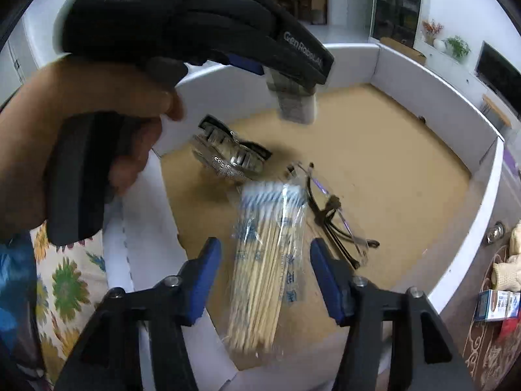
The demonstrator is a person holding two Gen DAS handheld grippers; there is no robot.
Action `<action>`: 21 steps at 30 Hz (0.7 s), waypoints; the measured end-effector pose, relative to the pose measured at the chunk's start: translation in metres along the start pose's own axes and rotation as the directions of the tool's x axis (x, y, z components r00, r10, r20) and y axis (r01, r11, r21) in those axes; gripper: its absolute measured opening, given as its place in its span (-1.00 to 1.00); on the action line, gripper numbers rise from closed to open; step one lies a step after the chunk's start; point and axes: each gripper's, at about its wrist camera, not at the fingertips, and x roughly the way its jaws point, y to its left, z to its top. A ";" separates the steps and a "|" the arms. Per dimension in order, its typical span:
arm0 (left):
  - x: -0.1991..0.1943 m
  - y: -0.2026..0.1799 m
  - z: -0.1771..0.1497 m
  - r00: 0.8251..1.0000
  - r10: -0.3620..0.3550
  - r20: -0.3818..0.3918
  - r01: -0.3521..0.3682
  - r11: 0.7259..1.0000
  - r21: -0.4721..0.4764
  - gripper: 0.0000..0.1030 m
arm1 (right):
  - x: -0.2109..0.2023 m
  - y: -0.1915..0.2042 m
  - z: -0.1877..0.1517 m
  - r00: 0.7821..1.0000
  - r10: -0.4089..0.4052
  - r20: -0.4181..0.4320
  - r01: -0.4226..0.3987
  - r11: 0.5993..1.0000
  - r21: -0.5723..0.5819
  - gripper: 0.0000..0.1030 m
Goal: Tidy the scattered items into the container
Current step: 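Carry sunscreen bottle and swab bag into the white container and release both, then swing both open tools back over the table items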
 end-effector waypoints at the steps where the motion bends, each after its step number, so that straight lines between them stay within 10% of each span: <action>1: 0.004 0.002 -0.002 1.000 -0.010 -0.018 0.010 1.000 -0.014 0.18 | -0.001 0.001 0.001 1.000 -0.004 -0.001 0.004 1.000 -0.008 0.62; 21: -0.014 -0.060 -0.048 0.998 -0.009 -0.066 0.018 0.989 0.146 0.28 | -0.039 -0.002 -0.052 0.997 -0.045 0.061 0.050 0.996 -0.075 0.68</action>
